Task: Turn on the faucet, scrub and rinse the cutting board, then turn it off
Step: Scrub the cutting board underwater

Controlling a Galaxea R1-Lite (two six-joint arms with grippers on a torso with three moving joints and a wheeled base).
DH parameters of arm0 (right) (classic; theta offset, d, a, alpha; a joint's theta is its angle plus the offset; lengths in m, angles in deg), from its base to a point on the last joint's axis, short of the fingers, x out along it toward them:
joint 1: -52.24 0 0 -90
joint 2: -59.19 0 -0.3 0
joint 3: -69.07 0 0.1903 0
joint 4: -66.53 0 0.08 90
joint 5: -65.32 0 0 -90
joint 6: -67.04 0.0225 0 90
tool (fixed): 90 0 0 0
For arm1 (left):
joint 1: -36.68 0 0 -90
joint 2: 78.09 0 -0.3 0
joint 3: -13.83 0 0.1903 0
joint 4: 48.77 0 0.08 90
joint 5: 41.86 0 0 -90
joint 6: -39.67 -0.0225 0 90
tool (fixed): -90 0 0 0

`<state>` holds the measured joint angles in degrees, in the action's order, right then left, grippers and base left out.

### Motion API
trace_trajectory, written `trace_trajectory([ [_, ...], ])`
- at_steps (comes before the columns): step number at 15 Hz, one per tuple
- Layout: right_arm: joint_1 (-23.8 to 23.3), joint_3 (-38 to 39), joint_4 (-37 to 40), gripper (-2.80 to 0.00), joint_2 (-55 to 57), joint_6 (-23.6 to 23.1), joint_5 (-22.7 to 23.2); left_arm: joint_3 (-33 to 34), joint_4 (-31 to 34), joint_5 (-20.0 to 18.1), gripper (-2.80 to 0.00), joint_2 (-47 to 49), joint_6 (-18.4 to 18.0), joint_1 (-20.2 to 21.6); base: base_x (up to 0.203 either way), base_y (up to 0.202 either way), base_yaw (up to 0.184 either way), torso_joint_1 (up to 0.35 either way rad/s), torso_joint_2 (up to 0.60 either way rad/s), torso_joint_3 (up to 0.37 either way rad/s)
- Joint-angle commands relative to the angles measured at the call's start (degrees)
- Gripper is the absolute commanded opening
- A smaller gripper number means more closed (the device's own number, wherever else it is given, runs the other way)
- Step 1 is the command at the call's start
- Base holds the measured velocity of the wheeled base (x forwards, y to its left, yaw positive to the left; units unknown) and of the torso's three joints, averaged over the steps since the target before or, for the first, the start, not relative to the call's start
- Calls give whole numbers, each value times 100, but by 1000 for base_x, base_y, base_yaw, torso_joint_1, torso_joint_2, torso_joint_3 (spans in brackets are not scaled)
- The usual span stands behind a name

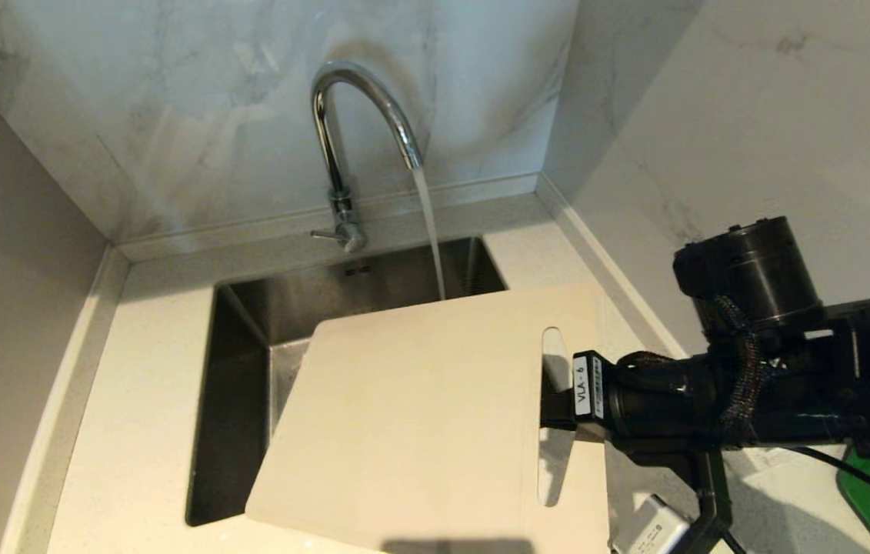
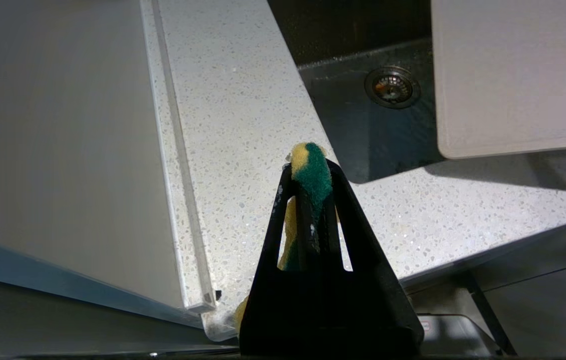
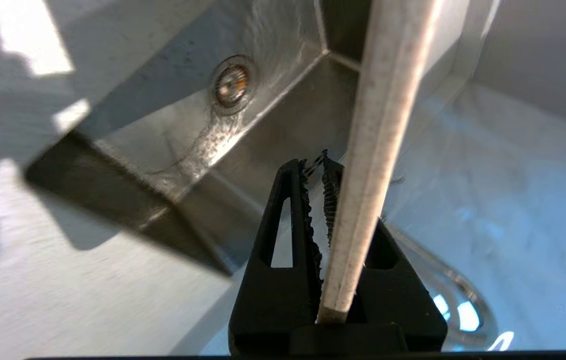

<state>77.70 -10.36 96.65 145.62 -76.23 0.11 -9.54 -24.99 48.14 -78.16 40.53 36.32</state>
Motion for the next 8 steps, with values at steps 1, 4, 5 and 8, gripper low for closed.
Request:
trace_trajectory([
  [1,-56,-382,-1,-280,619,-278,164,0,2,0,-280,-1,3,0,0,0,0,0,0,0],
  [4,-77,-529,-7,-280,884,-396,224,0,2,0,-280,-1,3,0,0,0,0,0,0,0],
  [5,-77,-544,-14,-280,956,-418,219,0,2,0,-280,-1,8,0,0,0,0,0,0,0],
  [8,-77,-866,-16,-280,1229,-565,219,0,2,0,-280,-1,11,0,0,0,0,0,0,0],
])
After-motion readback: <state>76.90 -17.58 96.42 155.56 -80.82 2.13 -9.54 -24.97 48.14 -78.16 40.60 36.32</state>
